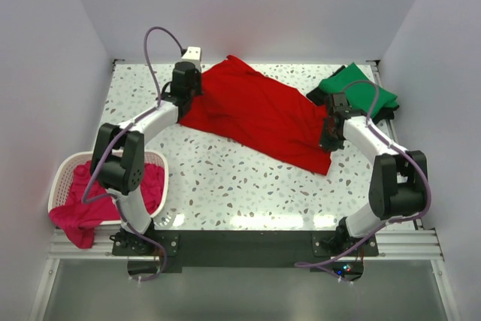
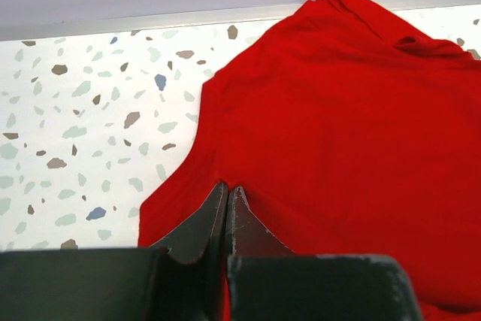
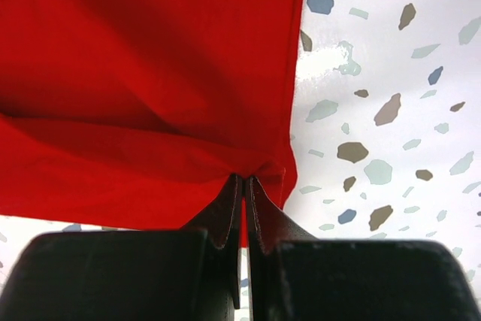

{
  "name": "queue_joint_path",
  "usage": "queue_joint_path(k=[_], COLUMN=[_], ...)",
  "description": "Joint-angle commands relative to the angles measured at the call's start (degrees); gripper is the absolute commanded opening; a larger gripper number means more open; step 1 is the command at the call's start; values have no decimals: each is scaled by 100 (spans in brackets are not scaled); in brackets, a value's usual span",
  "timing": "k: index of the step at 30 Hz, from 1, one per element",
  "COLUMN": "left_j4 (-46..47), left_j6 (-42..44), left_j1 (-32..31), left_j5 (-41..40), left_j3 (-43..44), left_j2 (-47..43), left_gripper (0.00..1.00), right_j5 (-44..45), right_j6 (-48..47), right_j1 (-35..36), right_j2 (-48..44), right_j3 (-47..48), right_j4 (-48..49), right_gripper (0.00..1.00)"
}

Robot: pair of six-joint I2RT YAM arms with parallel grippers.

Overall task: Fold and stack the t-shirts
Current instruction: Fold the tshirt

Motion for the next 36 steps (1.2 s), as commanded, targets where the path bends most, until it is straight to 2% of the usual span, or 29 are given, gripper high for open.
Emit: queue_joint_path(k=[1, 10, 19, 20, 21, 22, 23, 24, 26, 27, 31, 36], left_j4=[97, 159, 106, 106, 97, 71, 62, 53, 45, 53, 141, 579], left_j6=[114, 43, -18, -27, -53, -71, -114, -202, -377, -439, -800, -1248], left_j1=[132, 299, 308, 317, 317, 317, 317, 317, 317, 317, 317, 431], left_j5=[-248, -38, 481, 594, 656, 718, 770, 771, 666, 613, 638, 884], left_j3=[53, 159, 756, 904, 975, 1046, 1125, 1126, 1012, 942, 267, -569], left_j2=[-93, 91, 689, 750, 881, 926, 961, 979, 918, 874, 628, 408], left_gripper=[0, 0, 1, 7, 29, 44, 75, 83, 94, 96, 99, 100], right_j5=[265, 248, 213, 256, 309, 327, 327, 327, 318, 318, 161, -59], right_j6=[-110, -101, -57, -40, -40, -22, -5, 4, 4, -13, 30, 119], right_j1=[-63, -98, -90, -98, -98, -107, -107, -99, -99, -98, -107, -99], right_j2=[-24, 169, 529, 573, 608, 635, 618, 592, 390, 276, -365, -1052], right_j3=[136, 215, 496, 592, 645, 681, 733, 742, 629, 550, -116, -751], right_j4=[-57, -22, 40, 40, 22, 14, -4, 5, 74, 119, 443, 409], right_gripper=[0, 0, 2, 6, 19, 26, 34, 51, 63, 68, 72, 72])
